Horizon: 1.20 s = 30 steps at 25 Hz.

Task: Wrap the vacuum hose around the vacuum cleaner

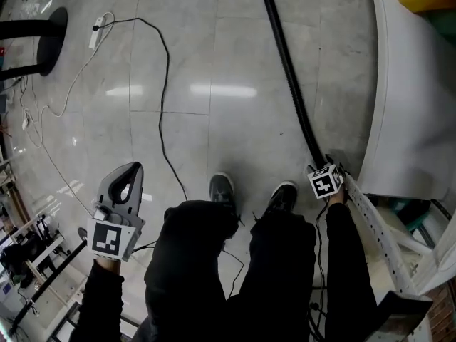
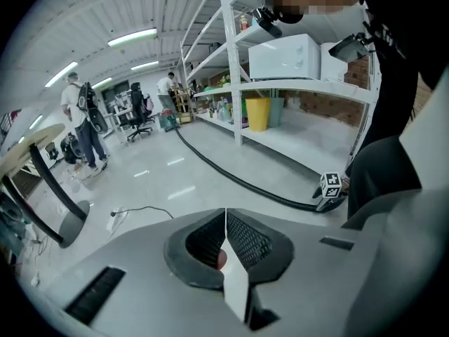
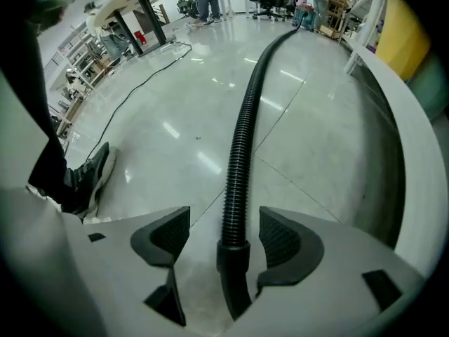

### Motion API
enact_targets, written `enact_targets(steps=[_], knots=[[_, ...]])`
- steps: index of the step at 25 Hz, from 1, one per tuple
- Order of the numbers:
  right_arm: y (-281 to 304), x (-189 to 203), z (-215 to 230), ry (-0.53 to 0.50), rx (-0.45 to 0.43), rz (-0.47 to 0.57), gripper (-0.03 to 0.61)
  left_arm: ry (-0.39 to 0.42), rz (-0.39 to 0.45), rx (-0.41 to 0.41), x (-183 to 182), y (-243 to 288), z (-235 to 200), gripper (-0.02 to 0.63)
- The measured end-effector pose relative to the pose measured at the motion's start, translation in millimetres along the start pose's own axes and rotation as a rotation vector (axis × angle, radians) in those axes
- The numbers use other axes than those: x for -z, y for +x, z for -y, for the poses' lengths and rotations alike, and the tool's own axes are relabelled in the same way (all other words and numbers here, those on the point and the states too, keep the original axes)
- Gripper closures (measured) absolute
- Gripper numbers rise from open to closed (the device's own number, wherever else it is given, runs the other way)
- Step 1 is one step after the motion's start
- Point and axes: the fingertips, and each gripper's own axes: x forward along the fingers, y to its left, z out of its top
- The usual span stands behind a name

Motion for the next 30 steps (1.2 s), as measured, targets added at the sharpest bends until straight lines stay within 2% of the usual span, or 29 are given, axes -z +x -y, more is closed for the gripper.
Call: enact_targets(steps=[5, 9, 11, 13, 15, 17, 23, 27, 30], knots=[[40.5, -3.8, 16.0, -0.006, 0.004, -0.024, 0.282, -0.002, 0.005, 0.014, 13.1, 25.5, -1.5, 0.592], [58.8, 5.0, 23.9, 0.009, 0.021, -0.092, 0.284, -0.001, 0.018, 0.011, 7.1, 27.1, -6.5, 0.592], [65.6, 6.7, 22.4, 0.024, -0.004, -0.128, 0.288, -0.013, 0.033, 0.007, 2.1, 24.3, -9.9, 0.592], [69.8, 6.6, 14.9, 0.018, -0.040, -0.166, 0.318, -0.021, 0.043, 0.010, -1.5, 18.8, -10.3, 0.592], [70.3, 5.6, 5.9, -0.011, -0.062, -0.199, 0.380, -0.015, 0.045, 0.019, -2.7, 10.7, -8.0, 0.592], [65.3, 2.0, -3.9, -0.014, -0.093, -0.211, 0.386, -0.010, 0.037, 0.030, -2.2, 1.7, -5.6, 0.592], [6.4, -40.8, -47.8, 0.065, -0.256, -0.124, 0.396, -0.011, 0.002, 0.059, -8.0, -30.0, 5.3, 0.592], [-76.2, -72.0, -76.9, 0.150, -0.367, -0.105, 0.397, 0.057, -0.010, 0.147, -42.7, -68.7, 26.5, 0.592], [-139.0, -96.3, -96.0, 0.217, -0.456, -0.115, 0.397, 0.024, -0.013, 0.207, -75.9, -96.3, 35.9, 0.592]])
